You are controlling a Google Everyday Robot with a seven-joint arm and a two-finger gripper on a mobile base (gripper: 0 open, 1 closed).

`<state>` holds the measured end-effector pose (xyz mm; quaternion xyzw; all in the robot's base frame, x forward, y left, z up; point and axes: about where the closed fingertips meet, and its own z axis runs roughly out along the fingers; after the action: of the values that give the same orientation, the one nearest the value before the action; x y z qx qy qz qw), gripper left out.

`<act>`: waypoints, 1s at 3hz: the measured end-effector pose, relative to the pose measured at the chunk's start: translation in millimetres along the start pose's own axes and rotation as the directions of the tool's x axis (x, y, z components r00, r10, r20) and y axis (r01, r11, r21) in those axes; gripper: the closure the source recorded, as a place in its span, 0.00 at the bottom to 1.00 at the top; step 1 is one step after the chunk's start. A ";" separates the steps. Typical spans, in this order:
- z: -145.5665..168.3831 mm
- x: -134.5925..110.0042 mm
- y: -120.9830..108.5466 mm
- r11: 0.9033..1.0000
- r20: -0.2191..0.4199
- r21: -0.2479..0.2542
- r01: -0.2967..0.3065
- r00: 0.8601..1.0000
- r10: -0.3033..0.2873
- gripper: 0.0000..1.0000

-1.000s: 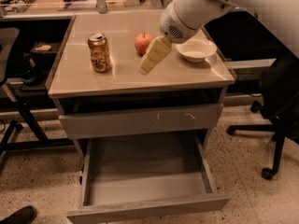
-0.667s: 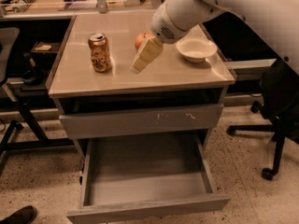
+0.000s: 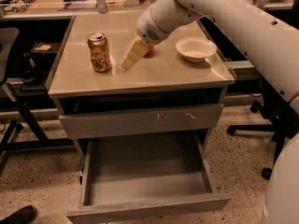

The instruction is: Place orange can into middle drawer

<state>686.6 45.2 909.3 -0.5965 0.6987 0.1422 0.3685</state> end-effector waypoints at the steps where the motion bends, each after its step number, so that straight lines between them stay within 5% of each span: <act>1: 1.2 -0.4 0.3 1.000 0.003 -0.002 0.002 1.000 -0.002 0.00; 3: 52.4 -17.5 -16.1 0.993 0.065 -0.094 0.067 0.996 -0.061 0.00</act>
Offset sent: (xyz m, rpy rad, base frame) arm 0.0376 0.0442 -0.0142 0.0587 -0.0174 0.1538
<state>720.1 87.4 889.2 -0.6312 0.6597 0.1821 0.3651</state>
